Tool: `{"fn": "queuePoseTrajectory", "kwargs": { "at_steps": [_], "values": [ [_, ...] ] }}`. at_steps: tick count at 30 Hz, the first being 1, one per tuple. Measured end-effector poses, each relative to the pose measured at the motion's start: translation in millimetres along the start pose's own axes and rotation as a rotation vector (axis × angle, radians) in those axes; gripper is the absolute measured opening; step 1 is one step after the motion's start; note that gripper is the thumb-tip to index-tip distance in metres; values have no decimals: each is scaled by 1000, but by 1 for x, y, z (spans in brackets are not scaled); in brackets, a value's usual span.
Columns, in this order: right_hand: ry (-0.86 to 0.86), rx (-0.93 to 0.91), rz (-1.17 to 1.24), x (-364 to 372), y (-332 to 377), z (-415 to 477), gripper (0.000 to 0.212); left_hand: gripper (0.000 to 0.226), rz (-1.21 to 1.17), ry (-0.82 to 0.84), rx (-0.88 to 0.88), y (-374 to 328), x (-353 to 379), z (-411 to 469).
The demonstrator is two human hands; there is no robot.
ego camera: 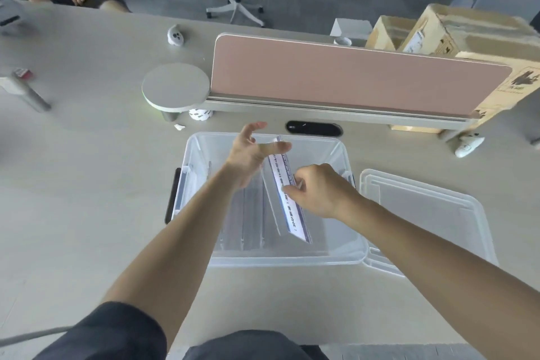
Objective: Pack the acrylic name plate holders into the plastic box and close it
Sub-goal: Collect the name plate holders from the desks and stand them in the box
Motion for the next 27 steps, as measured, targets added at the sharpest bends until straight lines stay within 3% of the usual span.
{"fn": "queuePoseTrajectory", "kwargs": {
  "at_steps": [7, 11, 13, 22, 27],
  "values": [
    [31, 24, 43, 1, -46, 21, 33, 96, 506, -81, 33, 13, 18, 9],
    [69, 138, 144, 3, -76, 35, 27, 65, 871, -104, 40, 33, 11, 3],
    [121, 187, 183, 12, -84, 43, 24, 61, 1006, -98, 58, 45, 12, -8],
    [241, 428, 251, 55, -97, 71, 30, 101, 1201, 64, -115, 106, 46, -34],
    [292, 454, 294, 65, -104, 81, 42, 97, 1387, 114, -87, 115, 57, -28]
  ]
}}
Point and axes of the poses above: each hand's wrist, its own z-axis towards the middle knuckle, its own x-axis out of the palm, y = z × x, the point moved 3 cm from there along z, towards the middle knuckle, and after that the axes turned 14 degrees about z, right-handed, at the moved point
